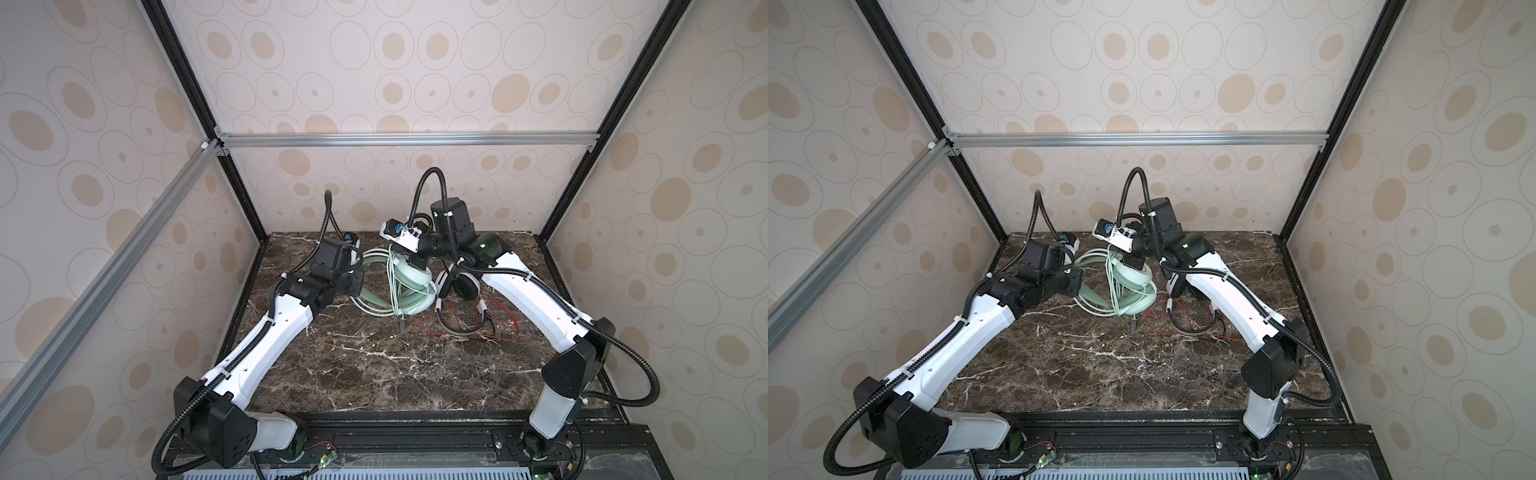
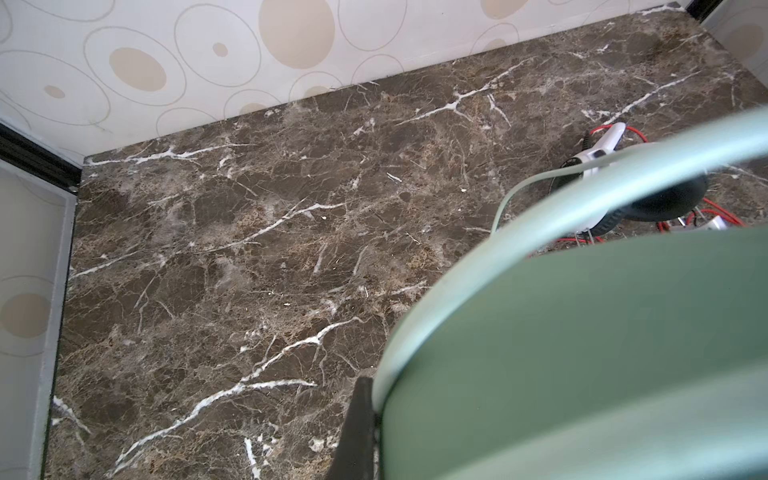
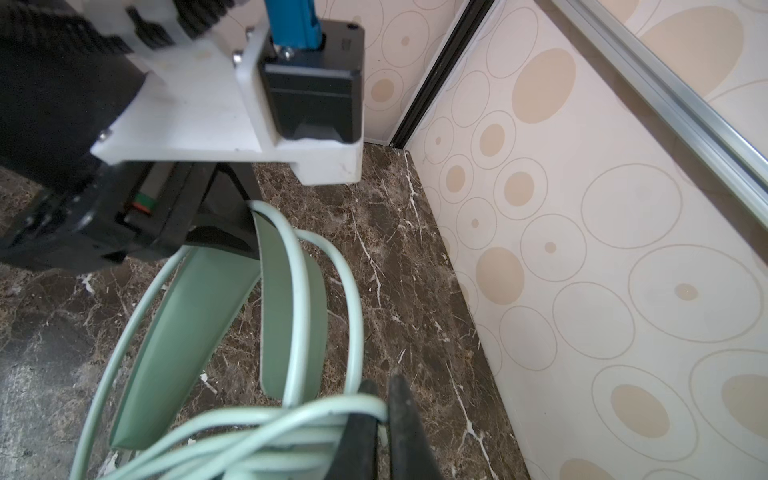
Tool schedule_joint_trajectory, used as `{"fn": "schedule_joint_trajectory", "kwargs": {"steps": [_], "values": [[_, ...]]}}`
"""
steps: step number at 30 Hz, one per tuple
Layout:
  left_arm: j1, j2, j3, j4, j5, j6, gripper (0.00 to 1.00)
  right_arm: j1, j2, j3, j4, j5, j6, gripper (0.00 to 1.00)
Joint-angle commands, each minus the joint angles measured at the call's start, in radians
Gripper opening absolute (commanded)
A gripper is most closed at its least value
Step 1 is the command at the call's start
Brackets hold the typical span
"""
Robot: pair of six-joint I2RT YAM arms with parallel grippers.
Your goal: Wrap the headphones
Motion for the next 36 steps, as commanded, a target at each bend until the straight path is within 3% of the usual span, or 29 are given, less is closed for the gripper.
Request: {"fn": "schedule_joint_trajectory", "kwargs": {"steps": [1, 11, 27, 32, 36], "values": [[-0.010, -0.002, 0.029, 0.041, 0.016, -0.004, 0.00, 0.002, -0.037, -0.028, 0.048, -0.018, 0.023, 0.11], [-0.010, 0.004, 0.027, 0.040, 0.012, -0.004, 0.00, -0.002, -0.051, -0.064, 0.117, 0.024, 0.081, 0.13], [-0.011, 0.025, 0.033, 0.034, 0.030, -0.008, 0.00, 0.000, -0.036, -0.042, 0.129, -0.034, 0.117, 0.14], [-0.014, 0.034, 0.034, 0.033, 0.027, -0.009, 0.00, 0.001, -0.012, -0.024, 0.125, 0.032, 0.141, 0.12], [-0.012, 0.025, 0.030, 0.040, 0.030, -0.011, 0.00, -0.006, 0.021, 0.000, 0.115, 0.188, 0.187, 0.12]]}}
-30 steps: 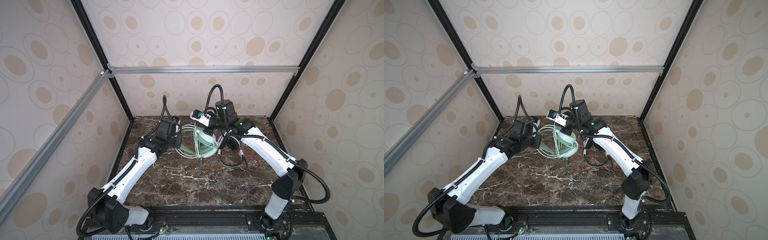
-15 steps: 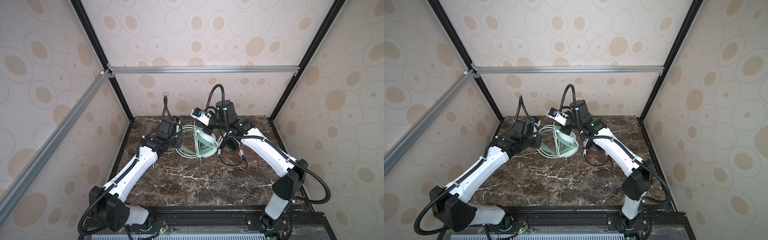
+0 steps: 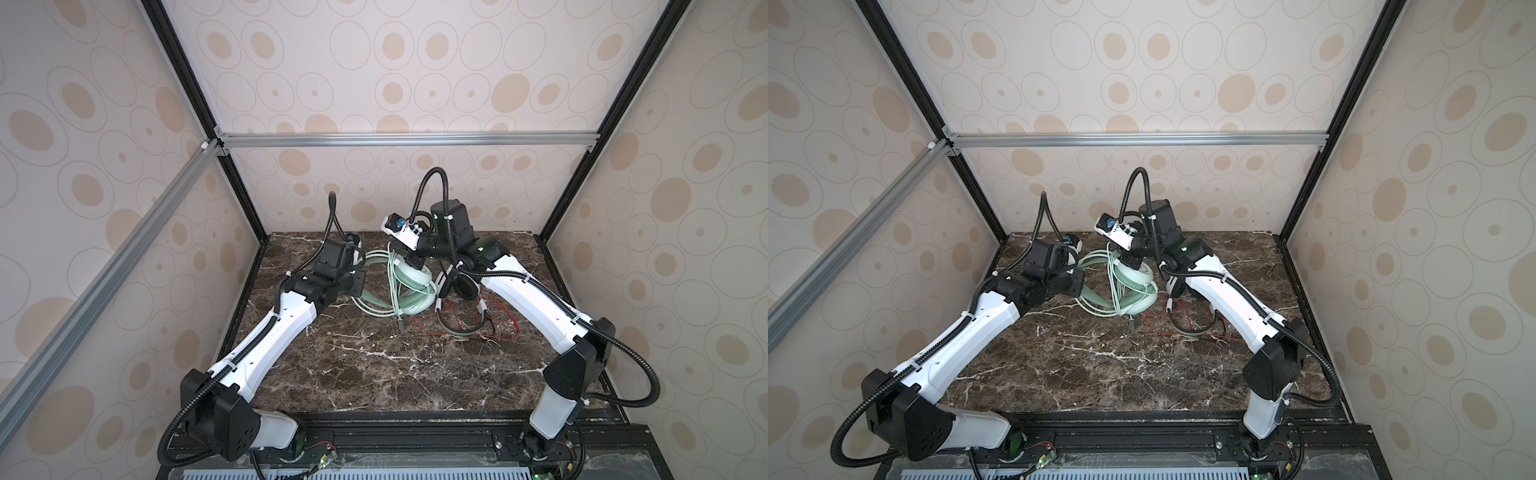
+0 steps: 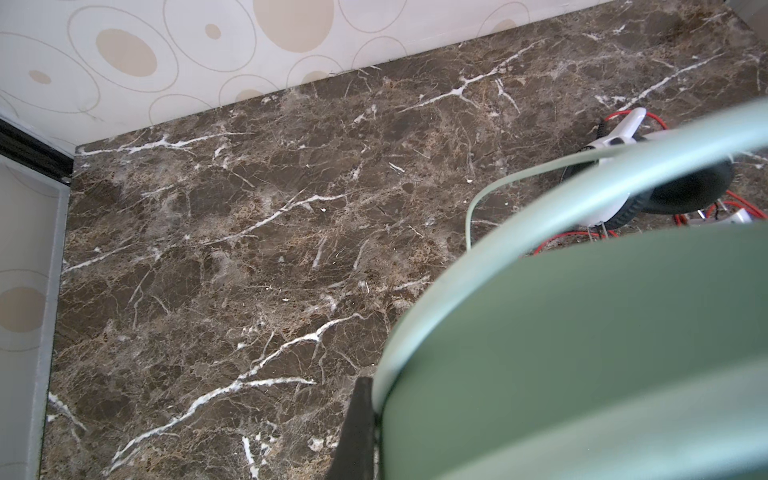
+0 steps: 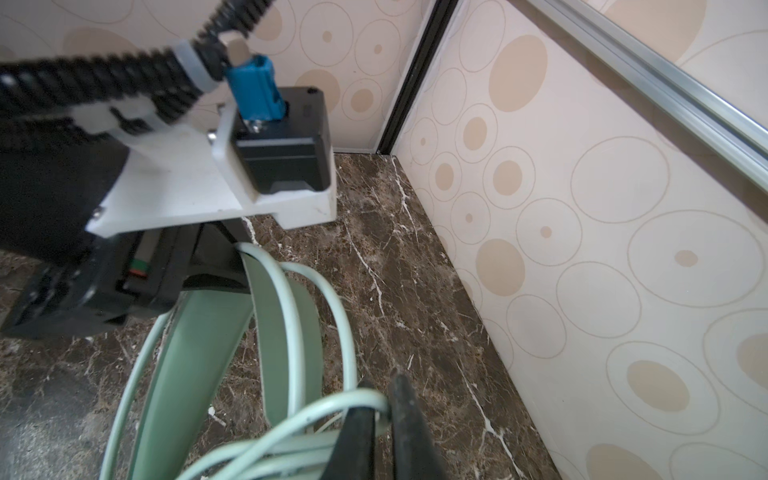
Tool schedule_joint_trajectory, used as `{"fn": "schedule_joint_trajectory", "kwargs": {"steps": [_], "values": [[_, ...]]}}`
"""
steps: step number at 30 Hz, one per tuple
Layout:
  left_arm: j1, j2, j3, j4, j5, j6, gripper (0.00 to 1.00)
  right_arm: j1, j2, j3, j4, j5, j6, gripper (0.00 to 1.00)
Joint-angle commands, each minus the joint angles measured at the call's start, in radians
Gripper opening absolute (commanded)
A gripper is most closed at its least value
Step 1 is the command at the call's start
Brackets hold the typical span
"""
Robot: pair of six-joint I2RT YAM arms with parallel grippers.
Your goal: Wrap the headphones
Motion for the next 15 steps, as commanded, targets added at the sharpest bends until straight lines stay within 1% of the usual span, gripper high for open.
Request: {"fn": "schedule_joint_trajectory", "kwargs": {"steps": [1, 6, 7, 8, 10, 11, 12, 15], "values": [[-0.011, -0.012, 0.030, 0.036, 0.041, -0.010, 0.00, -0.015, 0.033, 0.039, 0.023, 0.132, 0.054, 0.12], [-0.010, -0.023, 0.029, 0.043, 0.030, -0.020, 0.00, -0.059, 0.058, 0.000, 0.004, 0.083, 0.147, 0.15], [-0.011, -0.025, 0.027, 0.047, 0.027, -0.023, 0.00, -0.065, 0.056, -0.027, 0.017, 0.070, 0.159, 0.19], [-0.010, -0.028, 0.025, 0.049, 0.028, -0.024, 0.00, -0.074, 0.052, -0.052, 0.029, 0.050, 0.173, 0.25], [-0.010, -0.031, 0.023, 0.052, 0.030, -0.029, 0.00, -0.099, 0.039, -0.103, 0.052, -0.032, 0.215, 0.48], [-0.010, -0.031, 0.023, 0.053, 0.030, -0.030, 0.00, -0.111, 0.031, -0.128, 0.066, -0.072, 0.242, 0.54], [-0.010, -0.032, 0.023, 0.054, 0.034, -0.031, 0.00, -0.130, 0.016, -0.161, 0.086, -0.111, 0.275, 0.58], [-0.010, -0.032, 0.025, 0.053, 0.035, -0.040, 0.00, -0.184, -0.028, -0.265, 0.152, -0.193, 0.379, 0.59]]}}
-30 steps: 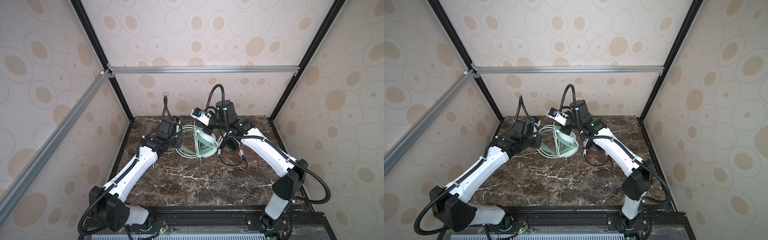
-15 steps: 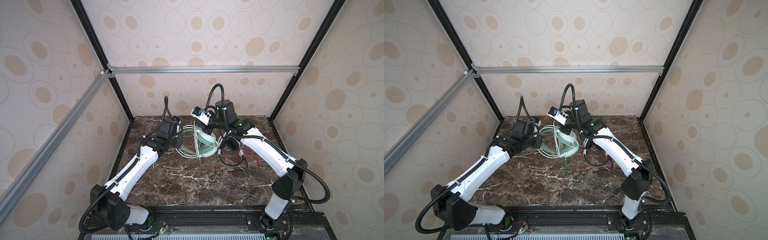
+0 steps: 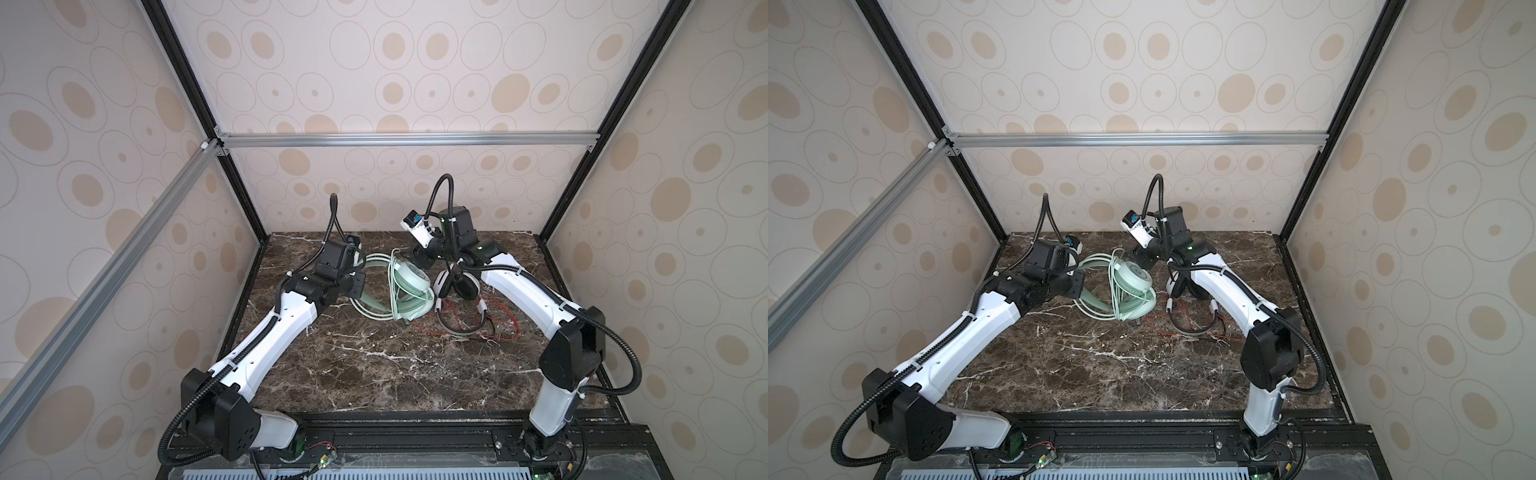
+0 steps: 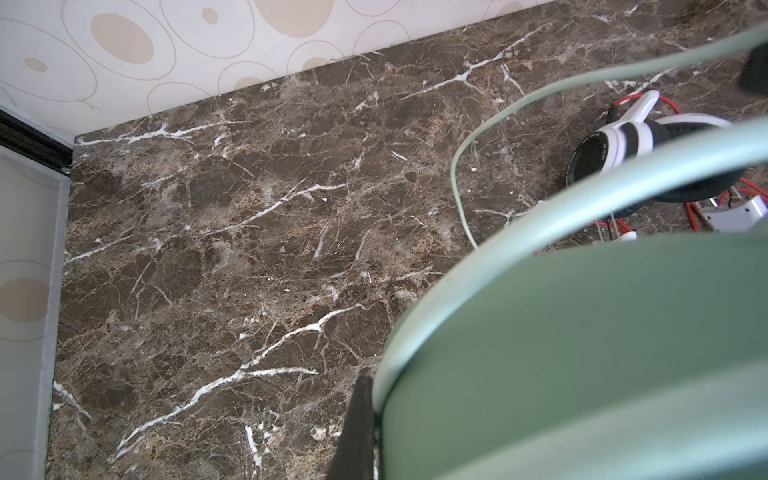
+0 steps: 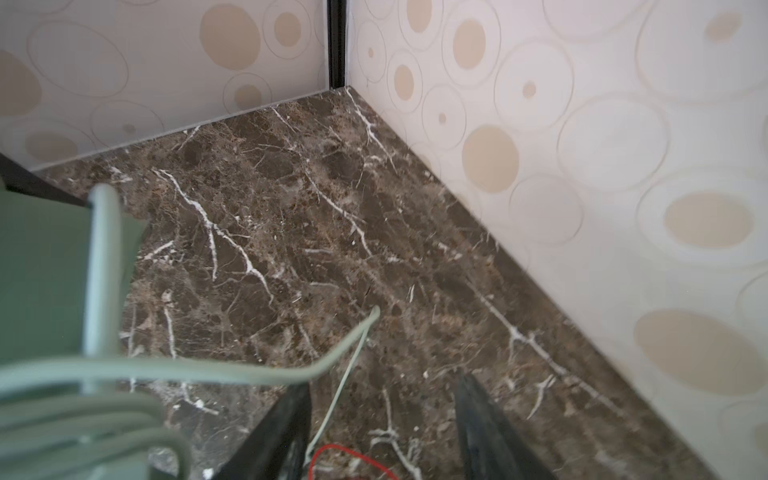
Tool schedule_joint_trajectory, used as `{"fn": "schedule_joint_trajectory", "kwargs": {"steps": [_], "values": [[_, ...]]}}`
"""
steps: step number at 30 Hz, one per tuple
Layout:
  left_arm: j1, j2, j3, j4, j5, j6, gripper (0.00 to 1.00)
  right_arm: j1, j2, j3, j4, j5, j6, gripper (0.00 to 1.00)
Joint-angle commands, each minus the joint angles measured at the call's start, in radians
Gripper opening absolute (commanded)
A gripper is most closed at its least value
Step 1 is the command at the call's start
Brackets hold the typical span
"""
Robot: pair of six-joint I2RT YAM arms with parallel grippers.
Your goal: Wrap the headphones
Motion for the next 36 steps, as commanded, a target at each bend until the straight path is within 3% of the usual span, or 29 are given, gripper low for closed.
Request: {"fn": "schedule_joint_trajectory", "kwargs": {"steps": [1, 4, 10, 17, 20, 25, 36], "values": [[-0.008, -0.031, 0.030, 0.079, 0.038, -0.041, 0.00, -0.047, -0.076, -0.103, 0.073, -0.144, 0.153, 0.59], [-0.009, -0.029, 0.035, 0.075, 0.021, -0.046, 0.00, -0.077, -0.151, -0.245, 0.169, -0.188, 0.234, 0.59], [-0.006, -0.058, 0.033, 0.082, -0.002, -0.064, 0.00, -0.079, -0.278, -0.455, 0.219, -0.224, 0.276, 0.59], [-0.007, -0.070, 0.062, 0.090, 0.136, -0.077, 0.00, -0.079, -0.390, -0.623, 0.192, -0.152, 0.255, 0.57], [-0.007, -0.088, 0.075, 0.104, 0.137, -0.102, 0.00, -0.078, -0.418, -0.678, 0.199, -0.125, 0.269, 0.57], [-0.007, -0.105, 0.123, 0.069, 0.014, -0.289, 0.00, -0.078, -0.414, -0.736, 0.246, -0.121, 0.308, 0.56], [-0.007, -0.212, 0.045, 0.156, 0.071, -0.523, 0.00, -0.050, -0.332, -0.704, 0.267, -0.210, 0.336, 0.52]]}}
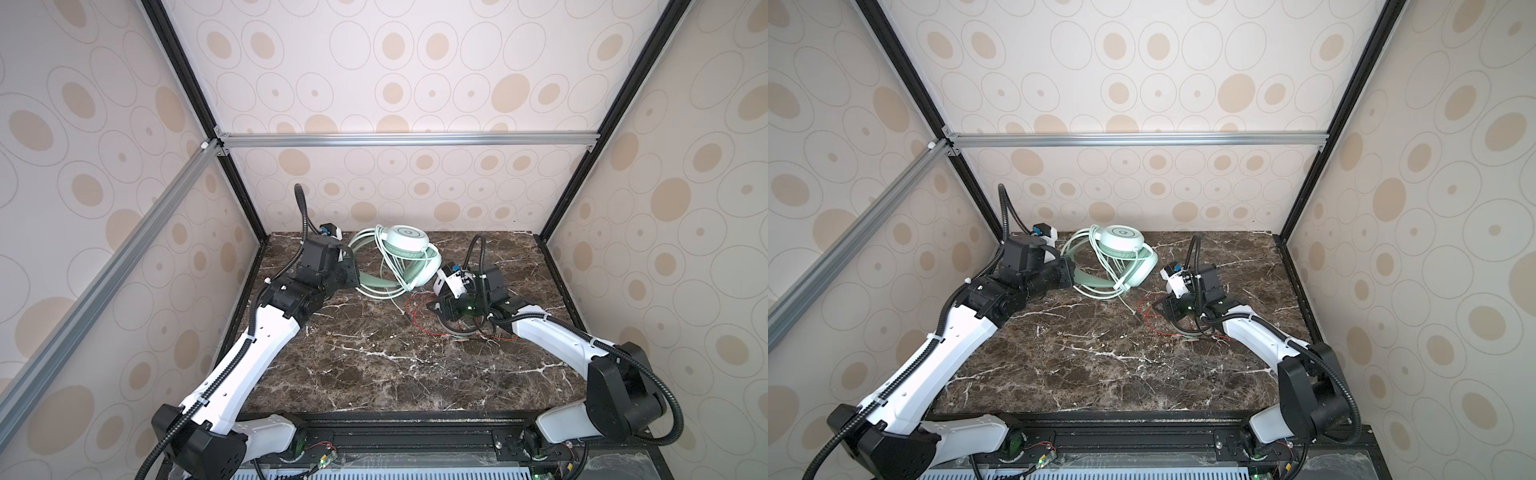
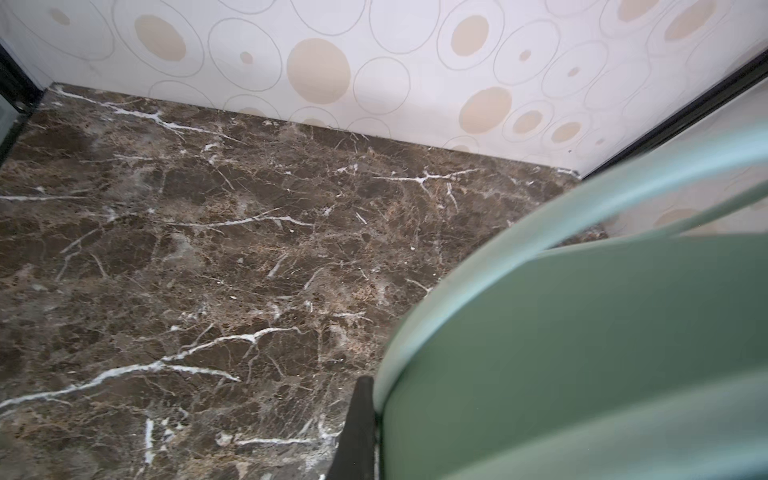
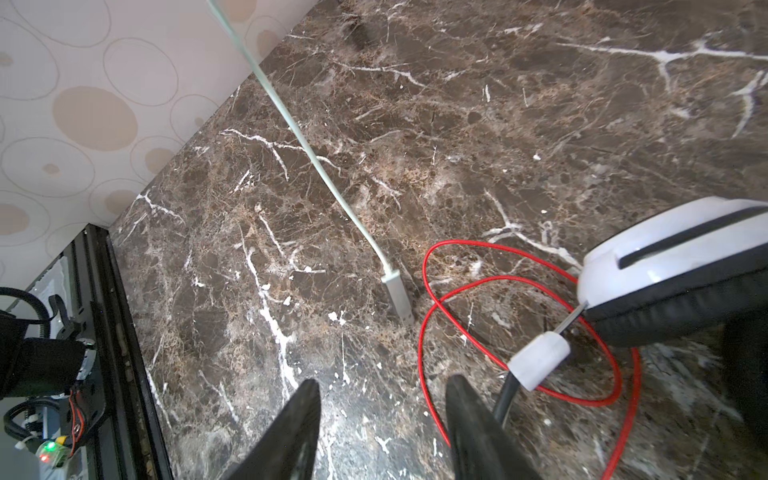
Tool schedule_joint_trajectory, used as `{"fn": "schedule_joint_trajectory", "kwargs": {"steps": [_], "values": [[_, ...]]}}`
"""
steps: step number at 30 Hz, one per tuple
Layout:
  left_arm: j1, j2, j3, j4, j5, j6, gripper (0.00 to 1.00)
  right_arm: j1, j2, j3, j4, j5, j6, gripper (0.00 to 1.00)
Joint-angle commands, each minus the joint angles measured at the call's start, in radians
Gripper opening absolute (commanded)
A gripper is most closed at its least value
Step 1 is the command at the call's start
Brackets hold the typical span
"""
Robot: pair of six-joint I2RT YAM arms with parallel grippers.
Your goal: Wrap the headphones
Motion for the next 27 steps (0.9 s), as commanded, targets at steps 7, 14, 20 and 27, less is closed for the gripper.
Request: {"fn": "schedule_joint_trajectory", "kwargs": {"steps": [7, 14, 20, 27], "values": [[0.004, -0.156, -0.055, 0.198, 0.020, -0.138, 0.00, 0.099, 0.107, 0.037, 0.084, -0.108, -0.023, 0.55], [0.010, -0.160, -0.048, 0.191, 0.067, -0.136, 0.00, 0.137, 0.268, 0.055, 0.329, -0.199, 0.098, 0.57], [0.013, -0.148, -0.042, 0.182, 0.102, -0.128, 0.00, 0.179, 0.381, 0.140, 0.397, -0.243, 0.115, 0.68], [0.015, -0.159, -0.043, 0.182, 0.103, -0.119, 0.00, 0.233, 0.547, 0.274, 0.442, -0.362, 0.095, 0.74]]}}
